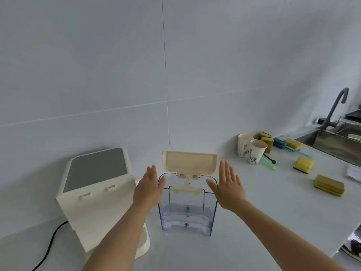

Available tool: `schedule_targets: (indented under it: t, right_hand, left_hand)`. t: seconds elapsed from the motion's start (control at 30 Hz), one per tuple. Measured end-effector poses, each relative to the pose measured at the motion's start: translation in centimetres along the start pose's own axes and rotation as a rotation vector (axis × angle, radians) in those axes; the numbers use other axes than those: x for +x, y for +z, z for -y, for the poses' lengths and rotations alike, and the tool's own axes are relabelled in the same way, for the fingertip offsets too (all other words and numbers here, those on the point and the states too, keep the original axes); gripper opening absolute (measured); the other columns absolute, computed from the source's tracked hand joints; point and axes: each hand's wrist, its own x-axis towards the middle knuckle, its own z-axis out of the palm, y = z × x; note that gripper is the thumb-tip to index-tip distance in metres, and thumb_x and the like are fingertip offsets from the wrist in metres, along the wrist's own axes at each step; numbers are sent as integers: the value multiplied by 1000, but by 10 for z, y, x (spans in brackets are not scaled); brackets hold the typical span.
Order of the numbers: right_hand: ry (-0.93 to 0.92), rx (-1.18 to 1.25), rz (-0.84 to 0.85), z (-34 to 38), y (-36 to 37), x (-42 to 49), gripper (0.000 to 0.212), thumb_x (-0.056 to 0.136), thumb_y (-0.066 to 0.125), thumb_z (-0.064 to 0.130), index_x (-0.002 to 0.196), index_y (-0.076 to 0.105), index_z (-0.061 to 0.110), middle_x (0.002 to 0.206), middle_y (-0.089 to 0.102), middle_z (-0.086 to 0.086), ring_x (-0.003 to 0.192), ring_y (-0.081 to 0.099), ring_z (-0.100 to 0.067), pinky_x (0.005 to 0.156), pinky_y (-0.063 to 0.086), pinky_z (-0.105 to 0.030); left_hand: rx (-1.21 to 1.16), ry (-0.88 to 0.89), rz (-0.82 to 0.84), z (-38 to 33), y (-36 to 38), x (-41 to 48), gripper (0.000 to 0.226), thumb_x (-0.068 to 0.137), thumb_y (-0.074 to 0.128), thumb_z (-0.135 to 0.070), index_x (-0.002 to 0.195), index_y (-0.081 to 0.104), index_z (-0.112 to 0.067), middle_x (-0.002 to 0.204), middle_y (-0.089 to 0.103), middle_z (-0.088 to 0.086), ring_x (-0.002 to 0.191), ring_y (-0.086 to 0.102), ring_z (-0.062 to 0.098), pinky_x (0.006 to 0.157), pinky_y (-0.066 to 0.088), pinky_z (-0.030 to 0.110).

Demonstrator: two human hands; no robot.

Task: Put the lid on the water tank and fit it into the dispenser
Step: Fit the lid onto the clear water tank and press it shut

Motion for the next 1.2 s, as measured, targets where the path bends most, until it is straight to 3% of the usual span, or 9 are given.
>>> schedule_targets:
  t: [0.13, 0.27, 0.4, 0.57, 0.67, 0.77, 0.83, 1.07, 1.2]
  right_hand:
    - [73, 61, 68, -1, 4, 2, 77, 87, 13, 58, 137, -27, 14, 156, -14, -8, 143, -9, -24, 116, 1, -41]
    - [203, 401, 116, 7, -2, 11, 74, 91, 21, 51, 141, -15, 10, 152, 21, -19, 132, 34, -34, 104, 31, -44]
    - [331, 788, 114, 11, -8, 22, 69, 91, 20, 52, 142, 10, 7, 143, 34, -16, 130, 34, -32, 105, 27, -41]
    - [330, 1005, 108, 17, -14, 39, 64, 92, 15, 50, 133, 39, 7, 130, 46, -13, 124, 41, -27, 97, 28, -33]
    - [388, 1053, 101, 21, -16, 48, 64, 92, 19, 51, 129, 43, 4, 126, 51, -15, 118, 47, -28, 94, 36, -33]
    - [444, 1053, 98, 25, -16, 54, 62, 92, 22, 49, 123, 44, 1, 106, 51, -14, 93, 48, -25, 62, 39, -25]
    - [463, 1078, 84, 25, -15, 57, 57, 92, 24, 46, 120, 44, 1, 101, 49, -14, 89, 48, -23, 54, 33, -24]
    - [467, 1167, 61, 20, -17, 59, 48, 91, 29, 46, 109, 47, 5, 103, 52, -14, 90, 51, -22, 58, 41, -20]
    - [444, 1174, 54, 21, -21, 55, 43, 91, 29, 47, 100, 45, 8, 103, 54, -15, 92, 53, -23, 62, 44, -19]
  left_hand:
    - [-234, -121, 64, -1, 4, 15, 43, 95, 19, -29, 124, 38, -4, 126, 51, 19, 104, 48, 32, 83, 35, 35]
    - [-367, -116, 114, -11, 0, 26, 32, 94, 21, -31, 90, 44, -10, 89, 51, 10, 95, 51, 33, 78, 34, 36]
    - [-616, -227, 182, -21, -8, 42, 49, 93, 22, -45, 101, 53, -8, 98, 56, 10, 85, 52, 25, 70, 37, 33]
    - [-658, -286, 241, -23, -17, 57, 47, 92, 24, -47, 88, 51, -8, 79, 60, 7, 63, 53, 18, 61, 35, 28]
    - [-662, -270, 225, -26, -20, 66, 49, 91, 26, -48, 86, 54, -8, 77, 61, 7, 63, 56, 18, 66, 38, 29]
    - [-644, -244, 205, -32, -28, 73, 49, 91, 27, -47, 94, 55, -8, 78, 61, 7, 65, 57, 17, 69, 40, 31]
    - [-628, -227, 194, -35, -32, 78, 48, 90, 30, -47, 98, 55, -8, 87, 61, 10, 68, 57, 18, 76, 40, 33]
    - [-686, -197, 133, -24, -33, 81, 38, 86, 44, -45, 74, 59, -13, 79, 63, 6, 65, 60, 16, 67, 42, 31]
    - [-717, -181, 94, -17, -31, 77, 33, 83, 52, -43, 73, 60, -13, 80, 65, 6, 72, 61, 18, 74, 43, 32]
